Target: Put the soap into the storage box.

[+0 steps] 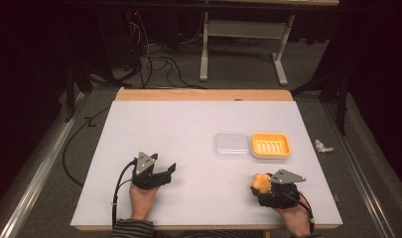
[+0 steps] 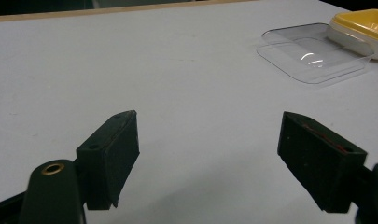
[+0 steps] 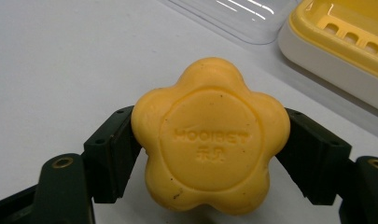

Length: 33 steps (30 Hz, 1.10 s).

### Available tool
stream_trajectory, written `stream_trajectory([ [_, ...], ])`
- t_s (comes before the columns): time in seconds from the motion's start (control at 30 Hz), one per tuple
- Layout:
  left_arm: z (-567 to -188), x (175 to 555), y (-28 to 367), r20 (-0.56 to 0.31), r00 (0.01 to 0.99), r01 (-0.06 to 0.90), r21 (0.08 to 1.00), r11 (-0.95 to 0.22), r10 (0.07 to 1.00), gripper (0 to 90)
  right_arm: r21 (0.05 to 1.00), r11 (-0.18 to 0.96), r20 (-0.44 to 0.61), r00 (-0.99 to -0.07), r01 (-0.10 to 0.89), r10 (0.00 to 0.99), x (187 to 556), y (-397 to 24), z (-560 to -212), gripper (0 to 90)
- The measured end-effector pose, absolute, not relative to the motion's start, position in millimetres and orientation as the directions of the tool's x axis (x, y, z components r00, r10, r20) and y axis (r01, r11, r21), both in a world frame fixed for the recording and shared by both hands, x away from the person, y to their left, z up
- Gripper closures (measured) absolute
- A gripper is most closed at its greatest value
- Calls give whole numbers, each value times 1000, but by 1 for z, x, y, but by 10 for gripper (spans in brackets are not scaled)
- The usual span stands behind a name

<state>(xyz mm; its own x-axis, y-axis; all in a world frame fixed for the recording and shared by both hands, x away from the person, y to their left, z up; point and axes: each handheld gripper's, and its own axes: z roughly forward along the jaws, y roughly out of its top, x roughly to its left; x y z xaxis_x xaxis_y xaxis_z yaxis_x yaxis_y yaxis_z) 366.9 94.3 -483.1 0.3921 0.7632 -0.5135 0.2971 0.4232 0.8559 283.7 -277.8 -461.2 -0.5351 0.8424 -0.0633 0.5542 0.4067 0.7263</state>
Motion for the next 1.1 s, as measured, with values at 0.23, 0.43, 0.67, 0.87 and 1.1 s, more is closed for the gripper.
stream_trajectory([
  [0.23, -483, 367, 94, -513, 392, 297, 856, 423, 763, 212, 758, 357, -36, -512, 546, 858, 285, -288, -452, 259],
  [0.43, -483, 366, 94, -509, 395, 295, 859, 419, 765, 211, 776, 317, -17, -484, 546, 875, 289, -299, -442, 259],
  [0.67, -483, 367, 94, -514, 391, 295, 856, 425, 764, 212, 791, 286, -10, -456, 541, 890, 291, -311, -431, 259],
  [0.87, -483, 366, 94, -510, 393, 294, 858, 421, 766, 212, 803, 259, 3, -439, 536, 899, 296, -318, -423, 259],
  [1.1, -483, 366, 94, -510, 394, 294, 858, 421, 765, 215, 803, 256, 4, -435, 538, 901, 304, -320, -416, 259],
])
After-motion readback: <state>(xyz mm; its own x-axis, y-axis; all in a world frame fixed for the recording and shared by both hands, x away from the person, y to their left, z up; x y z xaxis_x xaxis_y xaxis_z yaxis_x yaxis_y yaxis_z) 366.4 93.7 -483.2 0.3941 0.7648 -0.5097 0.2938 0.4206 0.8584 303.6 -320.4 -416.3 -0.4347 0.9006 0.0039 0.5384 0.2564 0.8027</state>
